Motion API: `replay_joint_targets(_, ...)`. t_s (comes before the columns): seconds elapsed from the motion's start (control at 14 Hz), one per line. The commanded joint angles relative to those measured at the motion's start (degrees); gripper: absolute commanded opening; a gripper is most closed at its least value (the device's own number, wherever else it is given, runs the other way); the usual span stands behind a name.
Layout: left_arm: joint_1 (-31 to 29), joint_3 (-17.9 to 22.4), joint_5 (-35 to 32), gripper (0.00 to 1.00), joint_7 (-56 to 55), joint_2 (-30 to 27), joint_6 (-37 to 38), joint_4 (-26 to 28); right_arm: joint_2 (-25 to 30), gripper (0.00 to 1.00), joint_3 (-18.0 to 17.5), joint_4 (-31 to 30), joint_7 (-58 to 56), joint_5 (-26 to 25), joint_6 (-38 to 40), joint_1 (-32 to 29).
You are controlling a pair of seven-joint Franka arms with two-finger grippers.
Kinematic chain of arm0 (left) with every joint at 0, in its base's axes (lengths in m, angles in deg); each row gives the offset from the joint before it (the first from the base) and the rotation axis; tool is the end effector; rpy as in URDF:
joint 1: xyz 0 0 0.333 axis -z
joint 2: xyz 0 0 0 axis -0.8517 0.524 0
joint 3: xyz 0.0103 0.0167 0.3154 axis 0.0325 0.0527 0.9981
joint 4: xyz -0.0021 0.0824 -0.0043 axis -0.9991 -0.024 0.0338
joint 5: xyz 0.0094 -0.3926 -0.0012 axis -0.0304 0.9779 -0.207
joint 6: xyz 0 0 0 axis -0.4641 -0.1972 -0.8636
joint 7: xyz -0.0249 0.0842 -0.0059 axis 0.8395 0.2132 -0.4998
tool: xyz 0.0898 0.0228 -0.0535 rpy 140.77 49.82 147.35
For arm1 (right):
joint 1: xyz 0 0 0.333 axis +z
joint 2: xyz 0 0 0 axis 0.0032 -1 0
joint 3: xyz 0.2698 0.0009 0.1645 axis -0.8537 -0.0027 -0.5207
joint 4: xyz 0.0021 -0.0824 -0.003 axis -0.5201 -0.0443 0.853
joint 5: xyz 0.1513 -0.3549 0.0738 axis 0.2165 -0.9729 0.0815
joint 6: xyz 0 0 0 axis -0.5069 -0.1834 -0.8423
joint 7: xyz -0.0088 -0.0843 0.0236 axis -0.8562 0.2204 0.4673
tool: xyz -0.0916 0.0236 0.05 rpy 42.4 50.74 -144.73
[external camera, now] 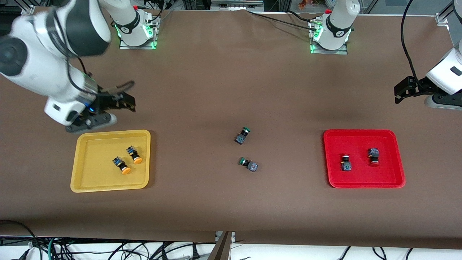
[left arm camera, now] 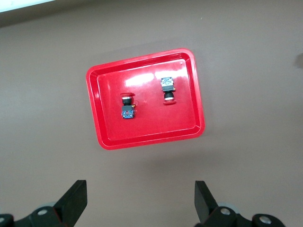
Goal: Place red and yellow buttons in trays
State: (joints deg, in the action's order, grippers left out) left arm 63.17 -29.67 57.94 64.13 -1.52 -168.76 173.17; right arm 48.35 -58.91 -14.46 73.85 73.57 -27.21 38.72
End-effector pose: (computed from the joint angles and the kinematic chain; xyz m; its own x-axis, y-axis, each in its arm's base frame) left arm 0.5731 -0.0044 0.5957 0.9888 -0.1492 0.0084 -0.1475 -0.9831 -0.1081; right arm 0.5866 0.1449 0.5289 0.9671 0.2443 -0.0704 0.2373 -0.9669 -0.0941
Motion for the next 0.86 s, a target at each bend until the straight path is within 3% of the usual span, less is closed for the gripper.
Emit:
replay_joint_targets(0.0, 0.32, 0.51, 1.34, 1.0, -0.06, -0.71, 0.3, 0.58, 6.73, 1.0, -6.01, -2.56, 2.69, -4.81, 4.67, -4.24)
replay_joint_targets(0.14, 0.32, 0.51, 1.34, 1.0, -0.06, -0.71, 0.39, 0.58, 9.99, 1.0, -18.3, -2.74, 6.2, -10.34, 7.14, -14.16)
replay_joint_targets(0.36, 0.41, 0.51, 1.34, 1.0, -0.06, -0.63, 0.3, 0.58, 12.9, 1.0, -26.43, -6.25, 4.46, -11.42, 7.06, -23.32)
replay_joint_targets(0.79, 0.32, 0.86, 1.34, 1.0, 0.03, -0.71, 0.56, 0.58, 11.15, 1.0, -27.5, -3.71, 4.89, -10.63, 7.23, -26.07)
